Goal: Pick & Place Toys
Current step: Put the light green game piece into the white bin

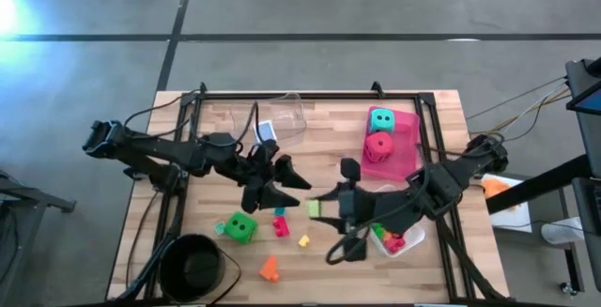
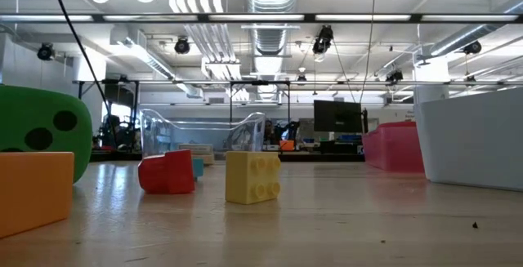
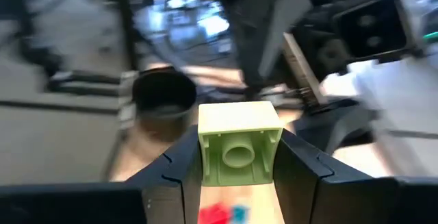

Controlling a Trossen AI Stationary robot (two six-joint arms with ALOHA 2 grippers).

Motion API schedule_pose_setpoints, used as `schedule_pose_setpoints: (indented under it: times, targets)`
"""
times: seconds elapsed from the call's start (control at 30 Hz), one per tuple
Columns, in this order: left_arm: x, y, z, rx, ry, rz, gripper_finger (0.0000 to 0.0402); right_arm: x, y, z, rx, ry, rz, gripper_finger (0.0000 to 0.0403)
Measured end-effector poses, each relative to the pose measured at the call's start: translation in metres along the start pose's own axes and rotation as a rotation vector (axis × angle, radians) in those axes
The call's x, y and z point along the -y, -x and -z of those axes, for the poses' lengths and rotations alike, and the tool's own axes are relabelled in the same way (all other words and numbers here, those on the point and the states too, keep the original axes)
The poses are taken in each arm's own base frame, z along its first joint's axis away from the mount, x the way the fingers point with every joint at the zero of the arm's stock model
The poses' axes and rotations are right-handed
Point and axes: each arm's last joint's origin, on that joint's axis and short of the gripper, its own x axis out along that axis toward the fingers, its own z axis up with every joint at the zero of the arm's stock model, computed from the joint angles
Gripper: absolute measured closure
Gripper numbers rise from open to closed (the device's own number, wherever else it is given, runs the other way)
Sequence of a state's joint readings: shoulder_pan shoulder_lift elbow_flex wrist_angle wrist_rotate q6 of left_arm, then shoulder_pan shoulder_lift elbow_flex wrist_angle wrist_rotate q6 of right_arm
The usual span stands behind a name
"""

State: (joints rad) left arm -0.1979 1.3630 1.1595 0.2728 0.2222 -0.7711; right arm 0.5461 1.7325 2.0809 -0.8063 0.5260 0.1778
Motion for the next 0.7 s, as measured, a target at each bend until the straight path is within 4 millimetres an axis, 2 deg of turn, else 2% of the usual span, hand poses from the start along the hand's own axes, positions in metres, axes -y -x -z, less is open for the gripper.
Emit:
schedule_pose_setpoints:
  times: [0.27,0.37,0.5,0.7]
  targets:
    - [-0.016,0.006,0.026,-0.246,0.029,-0.214,0.0045,0.007,0.029,0.005,-0.139,-0.127,-0.318,0.0277]
    - [-0.025,0.011,0.036,-0.343,0.058,-0.327,0.0045,0.009,0.036,0.014,-0.263,-0.176,-0.377,0.0277]
    - [-0.035,0.021,0.047,-0.442,0.102,-0.482,0.0045,0.012,0.040,0.030,-0.467,-0.259,-0.357,0.0277]
    - [-0.043,0.032,0.056,-0.533,0.129,-0.640,0.0045,0.019,0.046,0.055,-0.743,-0.343,-0.231,0.0277]
